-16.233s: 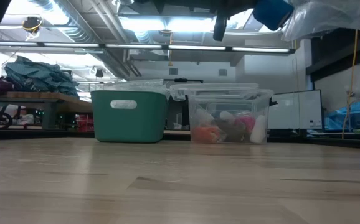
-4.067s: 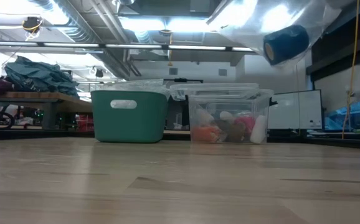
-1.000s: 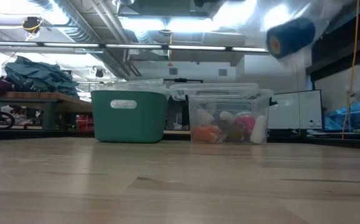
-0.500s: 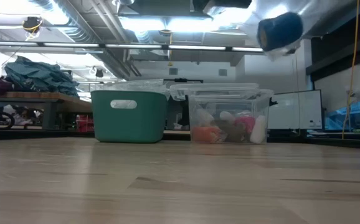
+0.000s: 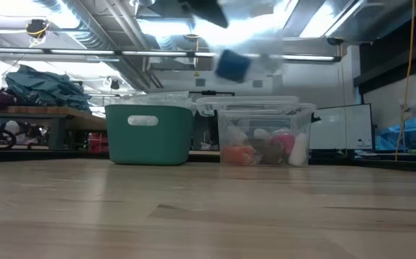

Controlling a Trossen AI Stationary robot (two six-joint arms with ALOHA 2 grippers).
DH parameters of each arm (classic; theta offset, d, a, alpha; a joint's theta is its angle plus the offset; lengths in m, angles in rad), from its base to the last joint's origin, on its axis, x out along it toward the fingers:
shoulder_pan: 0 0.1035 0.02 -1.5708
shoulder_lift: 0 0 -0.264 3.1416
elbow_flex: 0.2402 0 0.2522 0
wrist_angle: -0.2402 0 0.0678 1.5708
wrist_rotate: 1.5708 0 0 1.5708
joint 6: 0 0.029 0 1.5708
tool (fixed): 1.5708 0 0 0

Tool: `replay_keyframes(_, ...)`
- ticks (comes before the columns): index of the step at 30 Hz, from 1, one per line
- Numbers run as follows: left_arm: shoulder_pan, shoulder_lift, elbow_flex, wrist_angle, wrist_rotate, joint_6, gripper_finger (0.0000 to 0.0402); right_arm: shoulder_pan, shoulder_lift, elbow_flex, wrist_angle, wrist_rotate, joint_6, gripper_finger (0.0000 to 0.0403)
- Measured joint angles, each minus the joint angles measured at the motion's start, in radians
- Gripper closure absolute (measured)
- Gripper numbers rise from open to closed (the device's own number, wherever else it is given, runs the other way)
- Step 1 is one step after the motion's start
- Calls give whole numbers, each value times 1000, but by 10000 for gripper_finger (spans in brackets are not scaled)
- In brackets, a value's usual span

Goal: Roll bandage
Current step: Put the transparent zip bag into the blue bin

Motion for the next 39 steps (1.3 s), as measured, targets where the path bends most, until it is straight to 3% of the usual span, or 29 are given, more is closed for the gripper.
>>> replay_keyframes(8, 86, -97, 0, -289, -78, -44, 401, 0, -94, 38, -10, 0, -52, 371)
replay_keyframes(20, 217, -142, -1, -610, -83, -122, 401, 0, -252, 38, -154, 0, -70, 371)
replay_keyframes(24, 252, -150, -54, -658, -81, -136, 401, 0, -286, 38, -186, 0, -69, 371)
replay_keyframes(32, 349, -204, -274, -529, -66, -79, 401, 0, -299, 38, -247, 0, -69, 371)
replay_keyframes(39, 411, -201, -477, -137, 92, 114, 401, 0, -295, 38, -263, 45, -70, 371)
